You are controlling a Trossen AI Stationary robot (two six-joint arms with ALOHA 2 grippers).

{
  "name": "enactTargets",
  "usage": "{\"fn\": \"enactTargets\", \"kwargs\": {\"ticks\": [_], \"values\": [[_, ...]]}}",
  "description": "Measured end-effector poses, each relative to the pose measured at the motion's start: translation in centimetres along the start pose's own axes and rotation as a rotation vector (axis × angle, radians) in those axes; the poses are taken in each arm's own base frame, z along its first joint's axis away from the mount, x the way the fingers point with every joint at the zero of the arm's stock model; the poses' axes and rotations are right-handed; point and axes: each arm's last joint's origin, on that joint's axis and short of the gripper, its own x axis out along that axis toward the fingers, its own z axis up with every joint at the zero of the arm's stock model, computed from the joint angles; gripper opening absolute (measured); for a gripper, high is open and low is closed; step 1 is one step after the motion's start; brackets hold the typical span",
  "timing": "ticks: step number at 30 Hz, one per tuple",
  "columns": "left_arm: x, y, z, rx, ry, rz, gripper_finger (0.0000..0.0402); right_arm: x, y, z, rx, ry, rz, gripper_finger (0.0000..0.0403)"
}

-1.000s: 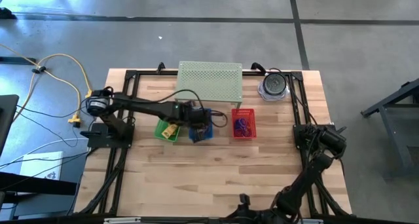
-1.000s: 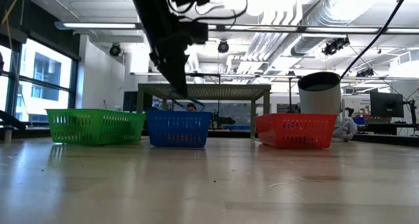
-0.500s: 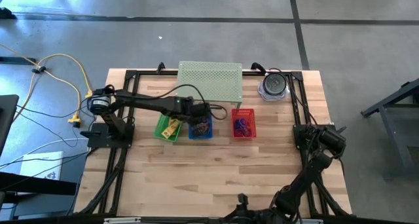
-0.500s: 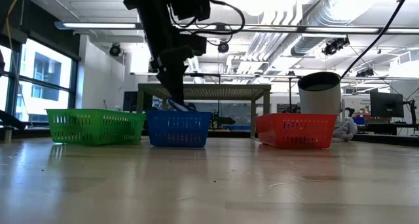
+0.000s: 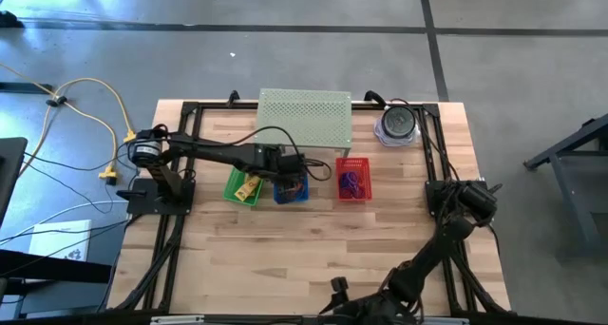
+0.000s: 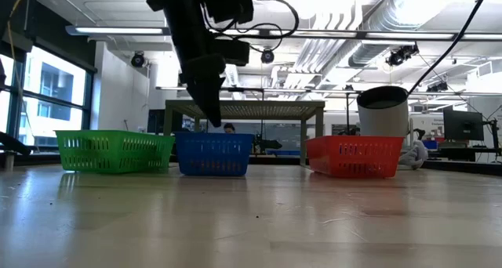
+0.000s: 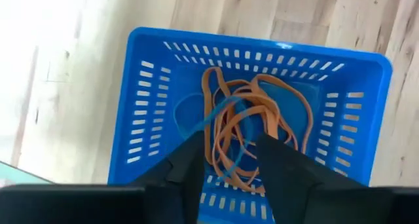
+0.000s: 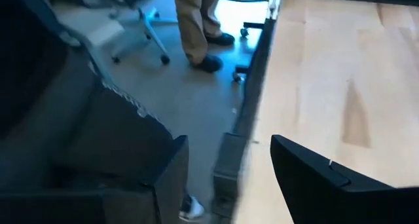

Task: Pick & Place Office Desk Supplies
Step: Put the red bin on the shelf

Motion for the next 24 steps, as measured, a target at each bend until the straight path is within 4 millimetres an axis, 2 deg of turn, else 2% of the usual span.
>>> {"fn": "enactTargets", "kwargs": {"ticks": [6,10,14,19,21,24], "values": [[-0.5,-0.7,-0.1,0.026,-0.012,-0.008,0.0143,-0.5,-2.0,1.0,-0.085,0.049,-0.054,0.0205],[-3.0,-0.9,-0.1,0.055,-0.025,-0.045,0.0139,-1.7,-3.5,1.8,-0.164,0.096,-0.145,0.0189],[-7.1,-1.3,-1.1,0.136,-0.057,-0.195,0.0114,-5.4,-3.6,3.8,-0.236,0.069,-0.246,0.0138],[-13.1,-0.2,-3.7,0.151,-0.119,-0.170,0.0062,-10.6,-3.3,4.8,-0.396,0.118,-0.278,0.0049],[-15.2,0.6,-4.9,0.133,-0.158,-0.143,0.0038,-13.0,-3.9,5.2,-0.453,0.152,-0.282,0.0015],[-18.1,1.9,-6.7,0.120,-0.235,-0.132,0.0007,-16.7,-5.6,5.8,-0.473,0.223,-0.296,0.0007]]}}
